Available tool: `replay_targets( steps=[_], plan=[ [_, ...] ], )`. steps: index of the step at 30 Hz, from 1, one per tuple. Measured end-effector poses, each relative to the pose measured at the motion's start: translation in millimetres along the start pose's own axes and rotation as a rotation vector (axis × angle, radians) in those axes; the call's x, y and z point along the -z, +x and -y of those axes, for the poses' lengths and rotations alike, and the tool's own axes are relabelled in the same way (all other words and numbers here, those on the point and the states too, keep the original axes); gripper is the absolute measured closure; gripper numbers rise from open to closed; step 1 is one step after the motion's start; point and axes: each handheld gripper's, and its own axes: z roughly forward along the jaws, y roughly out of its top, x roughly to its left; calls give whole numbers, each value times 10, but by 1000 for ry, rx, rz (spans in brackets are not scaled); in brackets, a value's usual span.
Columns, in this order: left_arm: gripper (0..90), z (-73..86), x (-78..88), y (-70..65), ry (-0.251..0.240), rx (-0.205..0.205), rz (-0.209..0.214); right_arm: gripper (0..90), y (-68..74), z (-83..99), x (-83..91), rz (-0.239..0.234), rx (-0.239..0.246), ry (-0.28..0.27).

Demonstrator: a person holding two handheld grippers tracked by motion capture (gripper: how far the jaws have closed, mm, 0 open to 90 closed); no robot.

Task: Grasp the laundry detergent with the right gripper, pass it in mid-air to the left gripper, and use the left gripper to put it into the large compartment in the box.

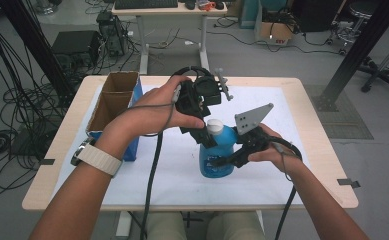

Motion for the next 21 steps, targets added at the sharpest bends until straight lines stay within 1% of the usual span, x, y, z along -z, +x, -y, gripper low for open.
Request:
replay_targets(
  steps=[1,4,7,8,14,16,17,18,21],
  plan=[
    [108,-2,-2,4,2,-4,1,429,-20,4,-2,19,26,9],
    [108,-9,-20,4,7,-3,-1,429,-19,4,-6,20,29,12],
    [108,-13,-32,2,10,-1,-1,429,-18,5,-8,19,27,10],
    [109,-20,-42,7,13,-6,2,429,-16,2,-10,17,27,14],
    [108,-50,-69,3,23,-10,-2,429,7,-15,-26,16,24,25],
    [108,-60,-86,4,29,-13,3,429,8,-22,-33,13,25,27],
    [108,-71,-108,0,42,-15,2,429,12,-29,-33,16,25,28],
    [108,-75,-120,-2,41,-15,2,429,32,-38,-28,-2,1,26],
    [109,-82,-140,3,50,-18,2,429,36,-46,-23,1,4,27]
  ],
)
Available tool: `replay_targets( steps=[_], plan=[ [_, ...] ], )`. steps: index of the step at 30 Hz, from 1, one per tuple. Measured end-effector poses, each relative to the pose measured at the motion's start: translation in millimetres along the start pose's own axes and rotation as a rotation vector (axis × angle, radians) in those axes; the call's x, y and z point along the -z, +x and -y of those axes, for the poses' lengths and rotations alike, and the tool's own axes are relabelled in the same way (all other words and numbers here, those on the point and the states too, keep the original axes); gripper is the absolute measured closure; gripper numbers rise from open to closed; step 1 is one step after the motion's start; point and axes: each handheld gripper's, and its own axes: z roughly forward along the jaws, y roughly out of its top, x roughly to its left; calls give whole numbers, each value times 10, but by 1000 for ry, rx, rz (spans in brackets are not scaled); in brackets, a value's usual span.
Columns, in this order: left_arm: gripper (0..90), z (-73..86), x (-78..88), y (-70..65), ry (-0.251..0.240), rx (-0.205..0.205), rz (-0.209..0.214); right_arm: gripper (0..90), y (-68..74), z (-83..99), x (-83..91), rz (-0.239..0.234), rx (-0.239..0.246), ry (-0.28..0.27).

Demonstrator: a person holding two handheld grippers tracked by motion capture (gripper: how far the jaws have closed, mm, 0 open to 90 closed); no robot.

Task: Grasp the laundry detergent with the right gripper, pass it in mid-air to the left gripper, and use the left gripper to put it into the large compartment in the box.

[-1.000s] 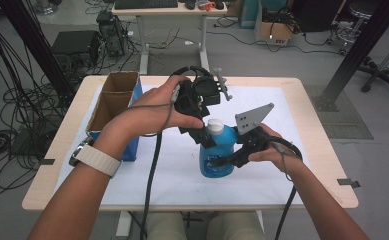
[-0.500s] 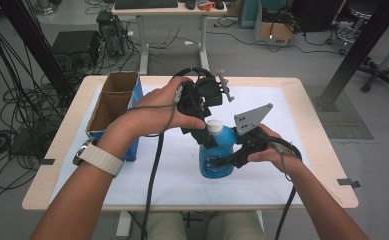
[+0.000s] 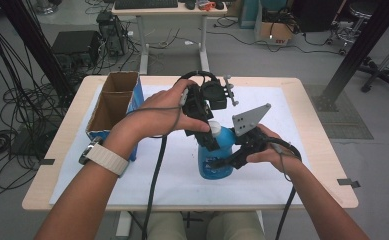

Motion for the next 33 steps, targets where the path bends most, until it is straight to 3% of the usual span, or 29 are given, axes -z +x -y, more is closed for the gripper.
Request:
replay_targets(
  steps=[14,15,20,23,33],
  plan=[
    [129,-80,-149,4,38,-20,21,429,24,-37,33,-4,16,7],
    [141,-88,-155,5,42,-25,20,429,10,-38,33,19,41,16],
    [162,-112,-205,4,51,-31,35,429,17,-40,33,26,39,18],
    [200,-108,-239,-13,39,-5,42,429,21,-38,27,24,39,19],
    [359,-110,-265,-16,43,-28,85,429,21,-19,13,21,36,27]
  ],
)
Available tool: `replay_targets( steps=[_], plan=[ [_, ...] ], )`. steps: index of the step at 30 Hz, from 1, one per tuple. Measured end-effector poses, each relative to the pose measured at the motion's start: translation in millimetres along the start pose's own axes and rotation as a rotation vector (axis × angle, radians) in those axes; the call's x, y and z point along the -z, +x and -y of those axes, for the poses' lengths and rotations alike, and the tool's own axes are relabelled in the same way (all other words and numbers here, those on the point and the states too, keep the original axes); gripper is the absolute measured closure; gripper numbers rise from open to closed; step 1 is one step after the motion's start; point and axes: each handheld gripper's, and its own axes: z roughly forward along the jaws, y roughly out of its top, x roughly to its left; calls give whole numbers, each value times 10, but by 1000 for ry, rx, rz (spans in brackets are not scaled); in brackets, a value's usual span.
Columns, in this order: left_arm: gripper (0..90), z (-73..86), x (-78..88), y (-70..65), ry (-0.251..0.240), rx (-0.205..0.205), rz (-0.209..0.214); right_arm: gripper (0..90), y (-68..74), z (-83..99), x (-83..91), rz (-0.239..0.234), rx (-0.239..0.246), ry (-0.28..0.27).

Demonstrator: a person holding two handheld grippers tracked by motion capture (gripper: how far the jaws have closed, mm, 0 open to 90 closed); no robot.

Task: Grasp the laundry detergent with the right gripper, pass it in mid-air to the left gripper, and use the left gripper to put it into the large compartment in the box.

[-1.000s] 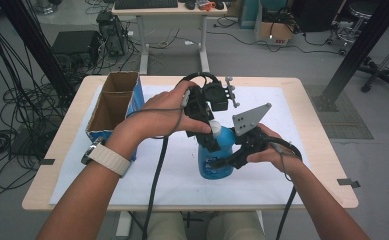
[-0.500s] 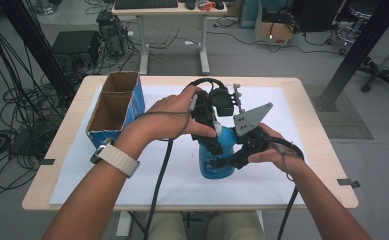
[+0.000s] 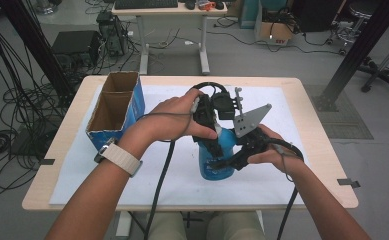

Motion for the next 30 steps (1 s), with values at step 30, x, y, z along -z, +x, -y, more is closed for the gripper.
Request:
replay_targets(
  steps=[30],
  plan=[
    [373,-35,-34,-11,53,-15,-31,431,-12,17,-13,18,-2,30]
  ],
)
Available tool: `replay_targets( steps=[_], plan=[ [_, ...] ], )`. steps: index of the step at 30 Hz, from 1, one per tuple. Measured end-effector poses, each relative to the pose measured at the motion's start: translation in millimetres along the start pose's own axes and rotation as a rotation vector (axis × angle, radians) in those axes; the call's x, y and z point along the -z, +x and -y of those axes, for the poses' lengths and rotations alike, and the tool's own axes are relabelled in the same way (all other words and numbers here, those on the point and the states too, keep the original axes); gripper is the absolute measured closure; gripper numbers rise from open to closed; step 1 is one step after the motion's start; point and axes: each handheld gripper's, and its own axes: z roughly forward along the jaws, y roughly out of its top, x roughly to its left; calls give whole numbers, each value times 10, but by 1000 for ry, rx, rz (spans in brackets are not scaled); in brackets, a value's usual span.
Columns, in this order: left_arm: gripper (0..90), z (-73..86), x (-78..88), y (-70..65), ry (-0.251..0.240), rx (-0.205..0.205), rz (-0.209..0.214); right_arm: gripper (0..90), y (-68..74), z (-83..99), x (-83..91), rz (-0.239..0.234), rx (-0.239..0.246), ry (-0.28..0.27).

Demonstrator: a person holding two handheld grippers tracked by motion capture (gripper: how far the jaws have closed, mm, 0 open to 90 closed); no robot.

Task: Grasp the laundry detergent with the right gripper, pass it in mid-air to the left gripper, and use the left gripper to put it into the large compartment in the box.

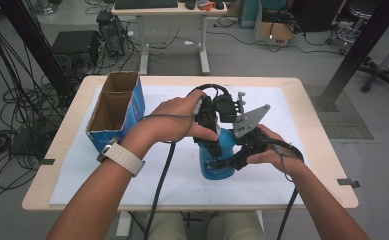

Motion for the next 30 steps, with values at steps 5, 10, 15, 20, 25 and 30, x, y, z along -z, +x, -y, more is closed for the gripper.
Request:
replay_targets(
  steps=[5,10,15,20,25,30],
  plan=[
    [373,-5,2,4,5,-6,1,431,2,2,1,0,-2,0],
    [373,-4,1,-8,-3,3,-3,431,5,-2,6,2,-5,0],
    [373,0,15,2,3,-6,-1,430,6,-9,6,0,-7,0],
    [373,5,13,1,-5,0,-3,430,0,-16,5,1,-2,2],
    [373,9,25,-2,-11,-4,-5,430,4,-31,8,4,0,3],
    [373,8,59,-8,-4,-8,-12,430,4,-53,23,7,4,6]
  ],
)
